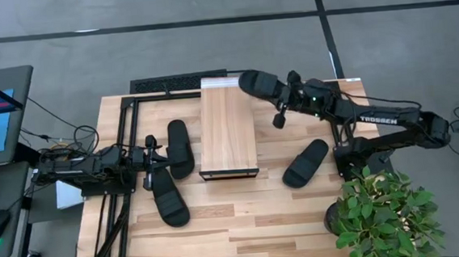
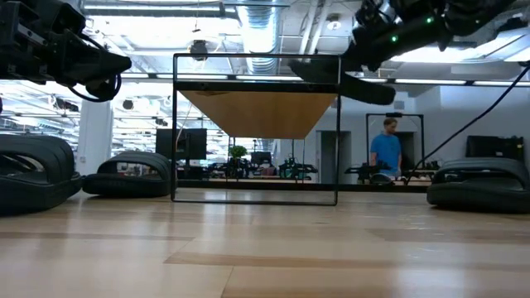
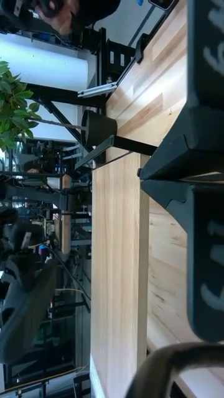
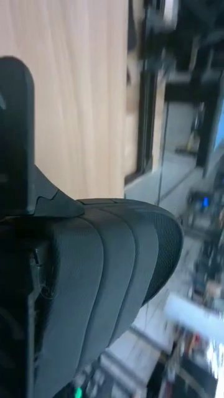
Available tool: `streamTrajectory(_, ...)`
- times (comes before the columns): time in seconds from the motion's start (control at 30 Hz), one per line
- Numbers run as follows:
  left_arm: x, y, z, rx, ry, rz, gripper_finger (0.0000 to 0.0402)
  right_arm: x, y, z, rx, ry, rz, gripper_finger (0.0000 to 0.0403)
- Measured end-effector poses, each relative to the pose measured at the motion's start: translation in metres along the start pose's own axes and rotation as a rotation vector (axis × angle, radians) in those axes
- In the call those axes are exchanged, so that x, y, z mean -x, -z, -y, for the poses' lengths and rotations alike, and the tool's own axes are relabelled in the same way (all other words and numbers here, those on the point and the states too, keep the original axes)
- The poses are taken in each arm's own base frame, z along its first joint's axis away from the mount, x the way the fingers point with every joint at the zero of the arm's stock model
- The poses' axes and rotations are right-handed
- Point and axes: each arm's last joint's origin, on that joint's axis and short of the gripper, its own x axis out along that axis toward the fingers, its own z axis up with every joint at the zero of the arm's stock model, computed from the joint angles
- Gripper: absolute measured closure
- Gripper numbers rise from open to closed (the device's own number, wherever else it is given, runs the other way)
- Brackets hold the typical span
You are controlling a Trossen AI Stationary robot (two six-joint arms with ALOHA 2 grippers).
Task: Pick and place slides into the shelf
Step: Put the black slide on the shelf
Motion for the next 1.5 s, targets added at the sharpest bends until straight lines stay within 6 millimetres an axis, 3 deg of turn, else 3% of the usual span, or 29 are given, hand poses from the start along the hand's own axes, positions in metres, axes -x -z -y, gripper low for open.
streamTrajectory(0.3, 0.0, 0.0, 0.0, -0.007, 0.0, 0.0, 0.0401, 0.005, -0.03, 0.008, 0.025, -0.163, 0.012, 0.0402)
streamTrajectory(0.43, 0.0, 0.0, 0.0, -0.005, 0.0, 0.0, 0.0401, -0.004, -0.035, 0.012, 0.014, -0.235, 0.006, 0.0402)
streamTrajectory(1.07, 0.0, 0.0, 0.0, -0.001, 0.001, 0.0, 0.0401, -0.102, -0.025, 0.034, -0.037, -0.321, -0.114, 0.0403)
streamTrajectory(1.5, 0.0, 0.0, 0.0, -0.006, 0.001, 0.0, 0.0401, -0.144, -0.029, 0.037, 0.014, -0.469, -0.182, 0.0403)
